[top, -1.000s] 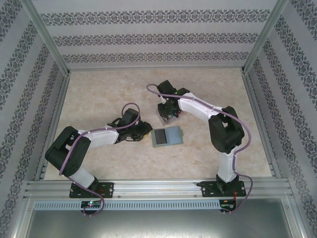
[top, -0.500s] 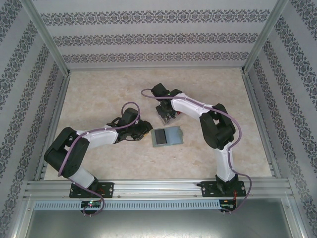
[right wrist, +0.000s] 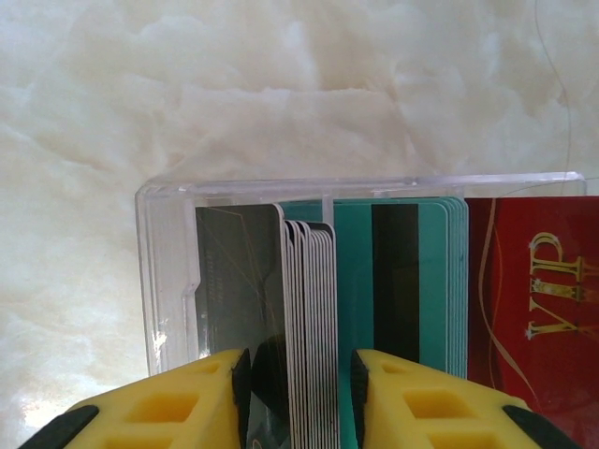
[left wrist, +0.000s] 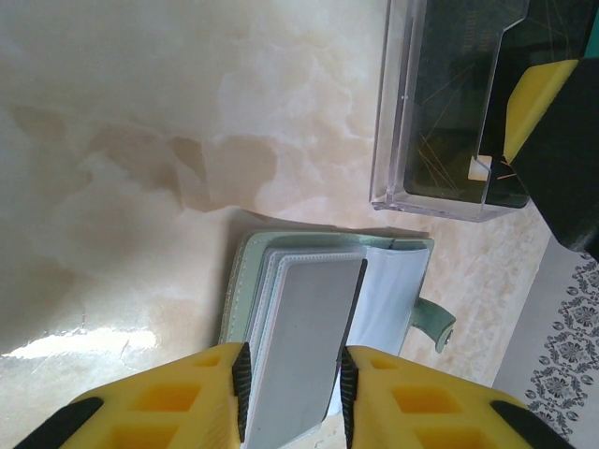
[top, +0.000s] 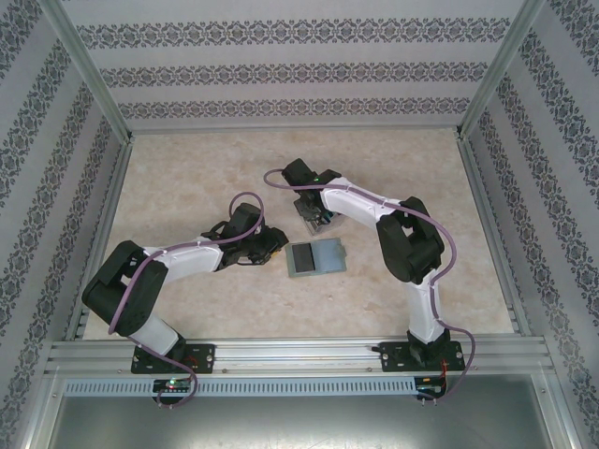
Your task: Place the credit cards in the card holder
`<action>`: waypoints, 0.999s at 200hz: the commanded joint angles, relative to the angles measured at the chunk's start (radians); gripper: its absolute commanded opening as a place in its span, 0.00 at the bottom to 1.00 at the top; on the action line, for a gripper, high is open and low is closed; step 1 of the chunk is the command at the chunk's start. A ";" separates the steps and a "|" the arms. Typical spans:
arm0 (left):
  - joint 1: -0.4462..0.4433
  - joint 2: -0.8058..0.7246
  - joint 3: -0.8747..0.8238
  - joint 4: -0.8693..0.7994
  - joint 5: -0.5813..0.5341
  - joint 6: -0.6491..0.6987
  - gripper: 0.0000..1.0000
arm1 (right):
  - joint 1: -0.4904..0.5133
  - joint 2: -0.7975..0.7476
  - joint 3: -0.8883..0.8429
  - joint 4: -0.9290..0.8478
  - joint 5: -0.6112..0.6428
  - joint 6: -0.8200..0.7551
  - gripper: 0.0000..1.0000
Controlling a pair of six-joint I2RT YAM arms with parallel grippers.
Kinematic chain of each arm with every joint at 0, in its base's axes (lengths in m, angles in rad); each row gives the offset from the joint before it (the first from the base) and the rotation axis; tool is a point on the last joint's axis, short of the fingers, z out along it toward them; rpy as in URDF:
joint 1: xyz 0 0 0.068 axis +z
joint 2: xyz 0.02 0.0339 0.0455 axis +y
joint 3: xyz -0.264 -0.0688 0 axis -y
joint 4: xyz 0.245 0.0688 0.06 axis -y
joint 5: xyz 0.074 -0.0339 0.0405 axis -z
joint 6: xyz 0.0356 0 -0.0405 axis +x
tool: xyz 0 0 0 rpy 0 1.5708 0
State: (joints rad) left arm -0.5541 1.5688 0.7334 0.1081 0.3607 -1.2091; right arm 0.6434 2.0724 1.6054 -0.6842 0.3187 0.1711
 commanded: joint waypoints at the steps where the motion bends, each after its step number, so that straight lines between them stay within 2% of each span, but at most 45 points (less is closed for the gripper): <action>1: 0.011 -0.020 0.007 -0.025 -0.015 0.015 0.34 | -0.005 -0.044 -0.010 -0.001 0.039 -0.010 0.32; 16: 0.011 -0.018 0.009 -0.026 -0.011 0.015 0.34 | -0.007 -0.049 -0.013 0.007 0.039 -0.009 0.27; 67: 0.011 -0.015 0.011 -0.024 -0.011 0.014 0.34 | -0.010 -0.053 -0.015 0.006 0.049 -0.011 0.19; 118: 0.011 -0.006 0.018 -0.025 -0.006 0.015 0.34 | -0.022 -0.051 -0.020 0.005 0.062 -0.010 0.20; 200: 0.011 -0.003 0.016 -0.021 -0.004 0.014 0.34 | -0.061 -0.025 -0.014 -0.013 0.072 -0.022 0.31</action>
State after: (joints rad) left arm -0.5541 1.5688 0.7334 0.1081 0.3611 -1.2091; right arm 0.5964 2.0575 1.5986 -0.6777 0.3550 0.1558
